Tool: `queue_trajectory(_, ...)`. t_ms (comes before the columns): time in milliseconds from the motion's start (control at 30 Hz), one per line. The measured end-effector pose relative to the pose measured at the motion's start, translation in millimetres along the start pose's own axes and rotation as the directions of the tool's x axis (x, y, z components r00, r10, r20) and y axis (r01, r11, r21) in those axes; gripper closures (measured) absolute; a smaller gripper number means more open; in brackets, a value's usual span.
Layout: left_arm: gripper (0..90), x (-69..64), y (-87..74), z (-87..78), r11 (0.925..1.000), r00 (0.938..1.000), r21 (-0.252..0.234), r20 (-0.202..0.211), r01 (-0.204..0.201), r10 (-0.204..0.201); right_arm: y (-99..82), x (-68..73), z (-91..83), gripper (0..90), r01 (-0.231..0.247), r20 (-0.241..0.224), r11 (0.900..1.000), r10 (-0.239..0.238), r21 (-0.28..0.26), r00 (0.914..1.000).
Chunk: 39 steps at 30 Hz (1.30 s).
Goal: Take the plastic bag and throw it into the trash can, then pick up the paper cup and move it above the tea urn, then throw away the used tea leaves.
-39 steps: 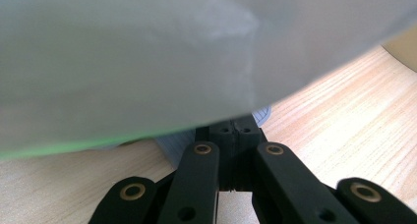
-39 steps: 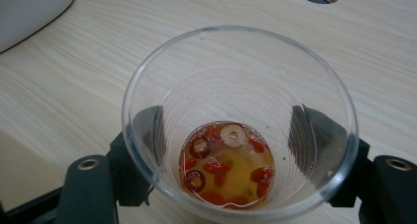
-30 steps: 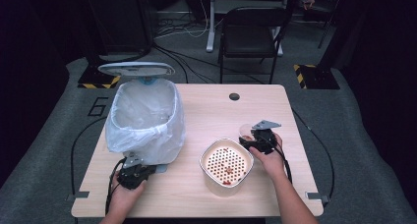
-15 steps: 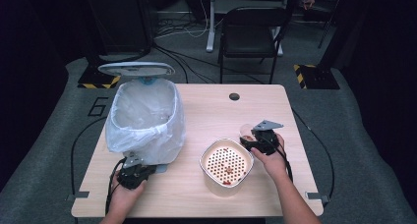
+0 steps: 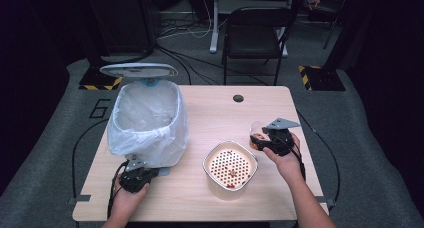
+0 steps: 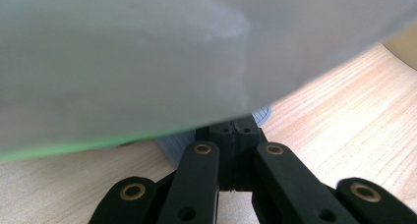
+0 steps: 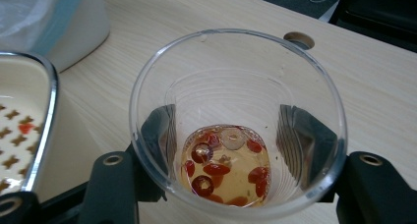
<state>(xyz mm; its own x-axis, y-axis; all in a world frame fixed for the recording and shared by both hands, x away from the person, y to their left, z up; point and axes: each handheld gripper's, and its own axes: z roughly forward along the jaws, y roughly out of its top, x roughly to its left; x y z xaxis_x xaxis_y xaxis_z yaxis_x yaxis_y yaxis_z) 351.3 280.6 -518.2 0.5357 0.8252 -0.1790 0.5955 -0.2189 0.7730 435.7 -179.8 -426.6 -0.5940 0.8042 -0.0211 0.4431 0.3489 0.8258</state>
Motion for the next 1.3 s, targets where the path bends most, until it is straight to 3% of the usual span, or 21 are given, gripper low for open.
queue_trajectory(600,90.0,-0.4,0.1,0.0,1.0000,1.0000,0.001,-0.001,-0.001,0.001,34.2,15.3,-27.4,40.9,0.068,-0.044,0.9971,-0.069,-0.034,0.9967)
queue_trajectory(933,90.0,-0.7,-0.1,-0.2,1.0000,1.0000,0.001,-0.003,-0.003,0.003,50.1,29.7,-38.6,41.4,0.172,-0.047,0.9828,-0.175,-0.068,0.9834)
queue_trajectory(1067,90.0,-0.5,-0.3,0.1,1.0000,1.0000,-0.003,-0.003,-0.003,0.003,53.1,35.3,-38.3,41.9,0.226,-0.052,0.9707,-0.231,-0.081,0.9716)
queue_trajectory(1300,90.0,-0.3,0.0,-0.4,1.0000,1.0000,0.004,-0.005,-0.007,0.007,54.6,41.9,-26.7,42.2,0.351,-0.058,0.9298,-0.359,-0.110,0.9316)
